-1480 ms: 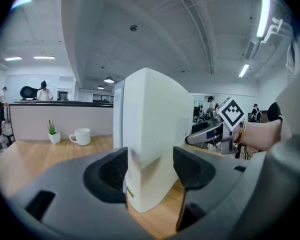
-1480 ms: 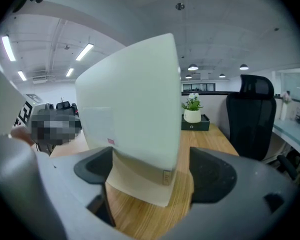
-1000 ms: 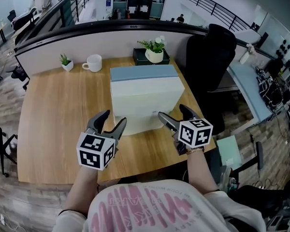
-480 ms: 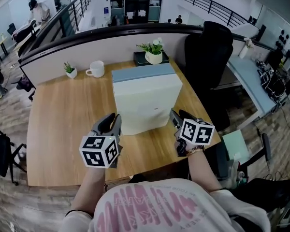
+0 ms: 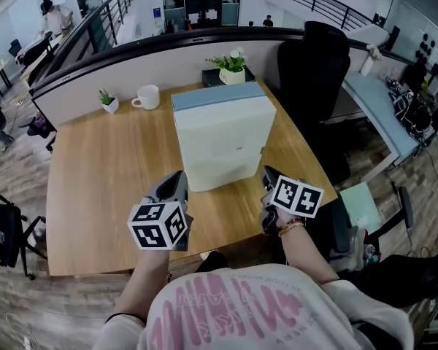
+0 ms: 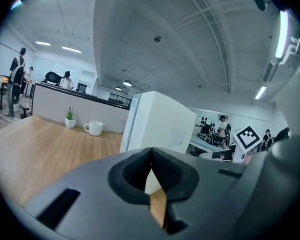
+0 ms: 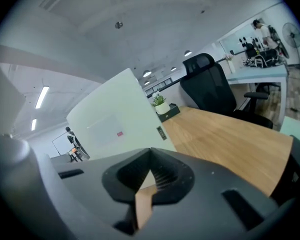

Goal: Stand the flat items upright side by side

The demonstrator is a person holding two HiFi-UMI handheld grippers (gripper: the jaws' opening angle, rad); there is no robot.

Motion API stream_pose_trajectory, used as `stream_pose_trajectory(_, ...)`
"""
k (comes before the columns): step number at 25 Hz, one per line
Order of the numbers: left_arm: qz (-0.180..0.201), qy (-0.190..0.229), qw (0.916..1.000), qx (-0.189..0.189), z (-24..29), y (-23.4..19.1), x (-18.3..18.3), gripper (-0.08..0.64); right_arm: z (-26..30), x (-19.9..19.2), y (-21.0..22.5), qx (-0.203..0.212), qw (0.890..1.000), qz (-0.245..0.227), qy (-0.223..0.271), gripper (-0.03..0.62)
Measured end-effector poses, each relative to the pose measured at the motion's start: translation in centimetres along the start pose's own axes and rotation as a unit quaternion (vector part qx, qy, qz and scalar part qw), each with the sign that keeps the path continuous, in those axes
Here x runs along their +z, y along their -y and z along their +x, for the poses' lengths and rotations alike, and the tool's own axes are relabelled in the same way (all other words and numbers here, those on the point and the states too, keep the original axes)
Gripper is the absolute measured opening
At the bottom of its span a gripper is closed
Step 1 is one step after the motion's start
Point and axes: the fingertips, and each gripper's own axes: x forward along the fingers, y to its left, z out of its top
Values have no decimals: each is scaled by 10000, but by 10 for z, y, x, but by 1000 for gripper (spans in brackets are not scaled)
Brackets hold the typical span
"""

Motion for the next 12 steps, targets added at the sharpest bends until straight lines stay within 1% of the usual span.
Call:
stream_pose_trajectory(3, 68, -3, 10000, -43, -9, 8, -5, 3, -6, -12, -17, 287, 9994, 171, -25, -5)
stream_pose_trajectory(5, 69, -33, 9999, -81, -14, 15, -9, 3, -10, -20, -31, 493, 9986, 204, -62, -5)
stream_pose_trajectory(8, 24, -34, 10000, -87, -20, 24, -11, 2, -16, -27, -52, 781, 9968, 159, -85, -5)
stream_pose_trajectory(12, 30, 37, 9999, -98, -33, 34, -11, 2, -32, -30, -79, 1178, 9929, 50, 131, -5)
